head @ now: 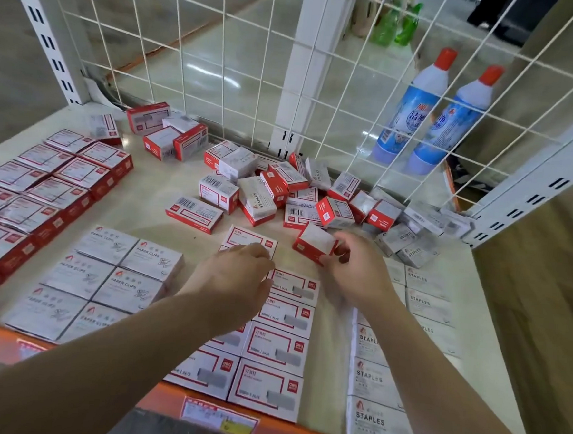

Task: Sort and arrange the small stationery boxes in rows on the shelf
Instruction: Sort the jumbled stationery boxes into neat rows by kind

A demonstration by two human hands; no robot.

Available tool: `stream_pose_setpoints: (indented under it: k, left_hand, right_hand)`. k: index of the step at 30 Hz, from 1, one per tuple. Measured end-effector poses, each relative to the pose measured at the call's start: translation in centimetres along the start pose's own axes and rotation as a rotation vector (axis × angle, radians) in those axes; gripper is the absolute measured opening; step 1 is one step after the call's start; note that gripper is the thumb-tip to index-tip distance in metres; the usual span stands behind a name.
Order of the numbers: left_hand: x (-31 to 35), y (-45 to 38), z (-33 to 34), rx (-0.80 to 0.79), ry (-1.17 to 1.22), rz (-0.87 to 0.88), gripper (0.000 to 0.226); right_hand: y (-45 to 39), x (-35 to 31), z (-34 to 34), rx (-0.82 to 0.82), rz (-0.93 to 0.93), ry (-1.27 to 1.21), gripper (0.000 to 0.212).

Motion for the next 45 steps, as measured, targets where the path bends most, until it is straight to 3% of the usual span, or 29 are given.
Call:
stream_pose_setpoints:
  k: [5, 11, 20, 24, 30, 33, 38, 41, 45]
  left_hand:
    - [-0.3, 0.2, 0.1, 0.015, 0.058, -0.004, 0.039]
    - [0.2, 0.2, -1.0, 0.06, 0.075, 0.019, 0.048]
    - [1.2, 0.8, -2.0, 0.09, 0.132, 0.028, 0.049]
    - [1.4, 1.3, -2.2, 0.087, 0.128, 0.062, 0.038]
    - [0.8, 1.6, -2.4, 0.088, 0.078, 0.061, 0.041]
    - [-0.3, 1.0, -2.2, 0.065, 0.179, -0.041, 0.036]
    - [-1.0, 0.3, -1.2, -0.068, 0.43, -0.166, 0.01]
    - [-1.2, -0.1, -0.9, -0.105, 0.496, -0.18, 0.013]
    - [-2.1, -0.4, -0.2, -0.155, 0.58, -0.223, 0.018]
  right_hand:
    - [0.5, 0.8, -0.9, 0.054, 0.067, -0.004, 0.033]
    - [2.0, -0.7, -2.9, 0.131, -0.035, -0.12, 0.023]
    - [3.8, -2.2, -1.6, 0.004, -0.076, -0.211, 0.035]
    - [4.1, -2.5, -1.4, -0.012, -0.073, -0.259, 0.033]
    - [4.7, -2.5, -1.6, 0.02, -0.066, -0.412, 0.019]
    - [5.0, -2.1, -2.0, 0.027, -0.1, -0.404, 0.024]
    - [5.0, -2.9, -1.1, -0.146, -0.181, -0.311, 0.048]
    - [5.1, -3.3, -0.4, -0.175, -0.21, -0.308, 0.058]
    - [5.0, -3.5, -0.2, -0.152, -0.226, -0.308, 0.055]
Point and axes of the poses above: each hand's wrist, its own y-axis away from the middle knuckle, its own z-axis out of the palm, x = y × z, the point moved 8 cm from there along -y, towards the middle knuckle, and after that the axes turned 13 degrees about -z, right-handed, at the moved point
